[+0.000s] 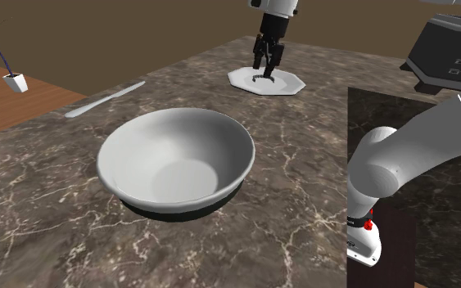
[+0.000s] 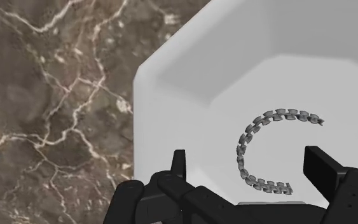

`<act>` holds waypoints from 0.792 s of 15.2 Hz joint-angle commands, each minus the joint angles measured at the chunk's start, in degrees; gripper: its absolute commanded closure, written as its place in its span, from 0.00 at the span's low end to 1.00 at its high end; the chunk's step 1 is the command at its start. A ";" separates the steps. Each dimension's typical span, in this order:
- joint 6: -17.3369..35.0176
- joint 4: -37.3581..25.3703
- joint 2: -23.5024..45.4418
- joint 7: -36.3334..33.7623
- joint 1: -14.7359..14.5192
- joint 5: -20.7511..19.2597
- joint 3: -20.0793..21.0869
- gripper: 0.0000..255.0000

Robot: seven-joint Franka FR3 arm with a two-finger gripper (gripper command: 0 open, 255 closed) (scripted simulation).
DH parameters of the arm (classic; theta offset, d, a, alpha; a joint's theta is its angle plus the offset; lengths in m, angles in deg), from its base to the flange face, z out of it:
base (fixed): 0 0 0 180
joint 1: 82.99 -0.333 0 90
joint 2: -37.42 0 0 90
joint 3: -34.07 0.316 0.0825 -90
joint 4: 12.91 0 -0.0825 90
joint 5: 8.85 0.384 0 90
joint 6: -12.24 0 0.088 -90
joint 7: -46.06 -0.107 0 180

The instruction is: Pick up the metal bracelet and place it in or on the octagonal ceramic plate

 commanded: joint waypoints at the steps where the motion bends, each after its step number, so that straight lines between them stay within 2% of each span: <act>1: -0.03 -0.04 0.01 0.00 0.00 0.00 0.00 0.00; 5: -7.20 -8.56 1.40 0.01 0.02 -0.12 -0.55 0.00; 12: -7.20 -8.56 1.40 0.01 0.02 -0.12 -0.56 0.00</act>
